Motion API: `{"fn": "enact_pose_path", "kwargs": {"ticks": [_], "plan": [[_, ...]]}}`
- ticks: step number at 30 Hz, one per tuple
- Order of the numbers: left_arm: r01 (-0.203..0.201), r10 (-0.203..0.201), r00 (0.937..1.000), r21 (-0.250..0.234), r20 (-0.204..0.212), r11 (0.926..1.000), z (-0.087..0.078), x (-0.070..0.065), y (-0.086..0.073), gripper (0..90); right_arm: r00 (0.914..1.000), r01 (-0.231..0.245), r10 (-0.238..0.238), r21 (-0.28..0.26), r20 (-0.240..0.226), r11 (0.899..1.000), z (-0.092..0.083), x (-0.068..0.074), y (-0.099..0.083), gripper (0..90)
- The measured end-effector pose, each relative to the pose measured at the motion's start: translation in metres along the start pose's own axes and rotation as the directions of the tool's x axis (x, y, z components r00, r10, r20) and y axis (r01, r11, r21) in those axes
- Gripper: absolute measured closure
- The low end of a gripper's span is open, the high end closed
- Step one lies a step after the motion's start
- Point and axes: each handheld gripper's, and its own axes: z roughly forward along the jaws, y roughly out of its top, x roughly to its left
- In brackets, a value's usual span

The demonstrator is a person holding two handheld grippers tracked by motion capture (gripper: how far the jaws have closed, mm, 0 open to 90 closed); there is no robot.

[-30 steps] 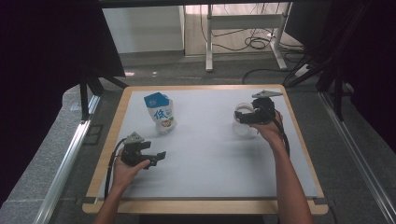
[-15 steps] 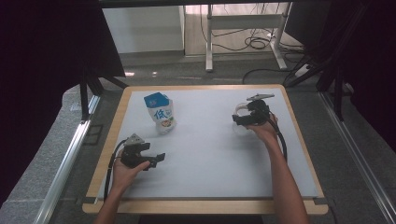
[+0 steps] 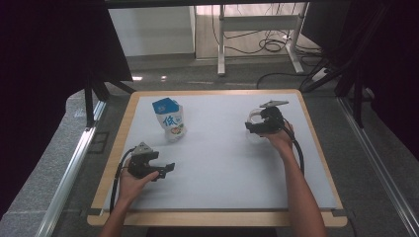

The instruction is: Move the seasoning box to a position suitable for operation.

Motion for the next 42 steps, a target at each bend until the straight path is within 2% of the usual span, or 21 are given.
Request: {"fn": "enact_pose_path", "kwargs": {"ticks": [5, 12, 15, 16, 17, 20, 22, 24, 29, 39, 42], "plan": [[-0.001, 0.001, 1.0, -0.005, -0.006, 1.0, -0.001, 0.0, 0.002, 13.8, 1.0, 0.0, 0.0, 0.0, 0.008, 1.0, -0.001, 0.001, 0.0, 11.2], [-0.004, 0.004, 0.9999, -0.004, -0.014, 1.0, 0.0, -0.001, 0.006, 13.9, 0.9998, 0.012, -0.012, -0.016, -0.013, 1.0, -0.009, 0.001, -0.006, 11.2], [-0.004, 0.004, 0.9999, -0.001, -0.016, 1.0, 0.001, -0.002, 0.005, 13.9, 0.9997, 0.022, -0.022, -0.025, -0.008, 0.999, -0.019, 0.002, -0.008, 11.2], [-0.008, 0.008, 0.9998, -0.001, -0.017, 1.0, 0.0, -0.002, 0.005, 13.9, 0.9996, 0.023, -0.023, -0.043, -0.017, 0.999, -0.027, 0.002, -0.008, 11.2], [-0.008, 0.008, 0.9998, -0.001, -0.017, 1.0, 0.0, -0.002, 0.005, 13.9, 0.9996, 0.023, -0.023, -0.043, -0.017, 0.999, -0.027, 0.002, -0.008, 11.2], [-0.013, 0.013, 0.9998, -0.01, -0.017, 0.9999, -0.002, -0.004, 0.006, 13.9, 0.9992, 0.031, -0.032, -0.072, -0.025, 0.997, -0.044, 0.006, -0.01, 11.2], [-0.015, 0.015, 0.9998, -0.011, -0.014, 0.9998, -0.003, -0.004, 0.006, 13.8, 0.9991, 0.03, -0.032, -0.075, -0.028, 0.997, -0.048, 0.007, -0.01, 11.2], [-0.016, 0.016, 0.9997, -0.012, -0.017, 0.9998, -0.003, -0.003, 0.006, 13.9, 0.9979, 0.047, -0.05, -0.086, -0.04, 0.995, -0.057, 0.01, -0.014, 11.2], [-0.007, 0.007, 0.9999, -0.012, -0.016, 0.9999, -0.001, -0.002, 0.005, 14.0, 0.9956, 0.069, -0.074, -0.089, -0.057, 0.994, -0.067, 0.017, -0.018, 11.2], [-0.002, 0.002, 0.9999, -0.006, -0.011, 1.0, -0.001, -0.001, 0.004, 14.0, 0.9898, 0.086, -0.096, -0.092, -0.105, 0.992, -0.077, 0.032, -0.03, 11.2], [-0.005, 0.005, 0.9999, -0.008, -0.011, 1.0, -0.001, -0.001, 0.004, 14.0, 0.9842, 0.096, -0.108, -0.089, -0.14, 0.991, -0.08, 0.038, -0.037, 11.2]]}}
